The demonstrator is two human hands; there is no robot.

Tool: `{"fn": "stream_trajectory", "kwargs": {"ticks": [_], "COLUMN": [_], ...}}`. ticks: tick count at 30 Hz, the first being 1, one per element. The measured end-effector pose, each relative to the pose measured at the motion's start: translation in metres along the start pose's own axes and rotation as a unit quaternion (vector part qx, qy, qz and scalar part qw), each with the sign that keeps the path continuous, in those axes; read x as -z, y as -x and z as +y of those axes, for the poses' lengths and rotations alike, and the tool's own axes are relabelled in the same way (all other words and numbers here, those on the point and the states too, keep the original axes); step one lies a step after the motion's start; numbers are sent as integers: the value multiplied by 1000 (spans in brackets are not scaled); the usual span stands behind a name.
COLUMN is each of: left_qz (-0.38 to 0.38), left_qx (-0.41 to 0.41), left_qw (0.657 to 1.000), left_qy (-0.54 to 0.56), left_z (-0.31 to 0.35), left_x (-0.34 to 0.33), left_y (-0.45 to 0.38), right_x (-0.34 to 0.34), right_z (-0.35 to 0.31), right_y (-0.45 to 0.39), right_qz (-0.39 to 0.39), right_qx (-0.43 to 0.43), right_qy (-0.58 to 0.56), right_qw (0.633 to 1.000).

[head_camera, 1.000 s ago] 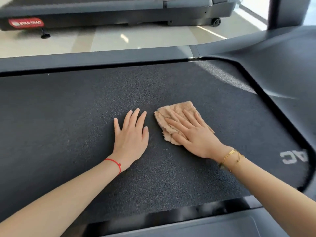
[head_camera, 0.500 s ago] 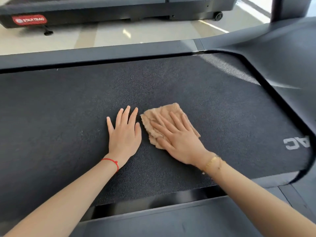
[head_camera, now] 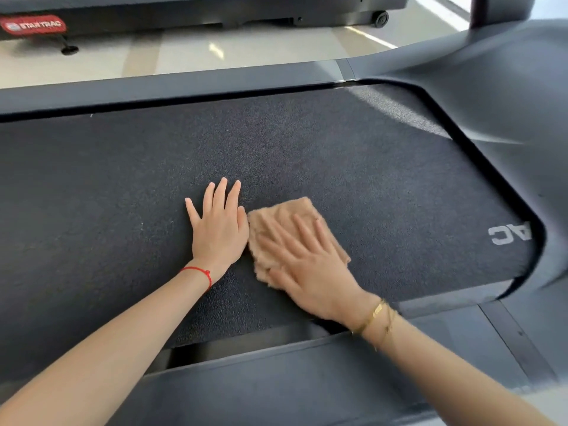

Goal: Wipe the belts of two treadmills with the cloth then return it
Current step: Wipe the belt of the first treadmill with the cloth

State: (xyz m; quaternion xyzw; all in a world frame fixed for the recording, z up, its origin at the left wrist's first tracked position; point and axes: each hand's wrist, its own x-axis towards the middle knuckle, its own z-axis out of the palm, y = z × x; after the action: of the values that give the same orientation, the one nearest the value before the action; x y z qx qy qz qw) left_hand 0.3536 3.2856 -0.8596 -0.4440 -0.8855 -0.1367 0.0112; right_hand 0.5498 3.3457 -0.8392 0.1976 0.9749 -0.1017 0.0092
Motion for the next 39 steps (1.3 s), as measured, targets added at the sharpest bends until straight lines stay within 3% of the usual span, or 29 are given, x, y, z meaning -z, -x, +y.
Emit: {"fn": "stream_trajectory", "kwargs": {"ticks": [4,10,12,16,19,24,30,36,39], "left_qz": [-5,-6,-6,-6,-14,-26,-34,-54,-58], "left_qx": [-3,-1,1,-3,-6,3,1,-46,-53], "left_qw": [1000,1000,1000,1000,1000,1000,999,997,997], "left_qy": [2,7,6,9,10,14,16,7,6], "left_z": [-2,1,3,4,3,5,20,41,53], "left_x": [1,1,2,4,5,6,4,-3,-8], "left_y": [1,1,2,4,5,8,9,-7,-19], "right_x": [4,14,13,0,-2,7,21,32,39], "right_z": [12,50,33,-13,-9,36,103,161,185], "right_y": [25,57,58,73,88,109,118,109,95], "right_qz": [-4,4,-3,-26,-19,5,46,83,94], "right_qx": [7,-192,-179,-62,-68,-224,-415,-511,-524], "right_qy": [2,11,-1,-13,-27,-1,-36,-69,-67], "right_qw": [1000,981,984,998,997,975,908,853,844]}}
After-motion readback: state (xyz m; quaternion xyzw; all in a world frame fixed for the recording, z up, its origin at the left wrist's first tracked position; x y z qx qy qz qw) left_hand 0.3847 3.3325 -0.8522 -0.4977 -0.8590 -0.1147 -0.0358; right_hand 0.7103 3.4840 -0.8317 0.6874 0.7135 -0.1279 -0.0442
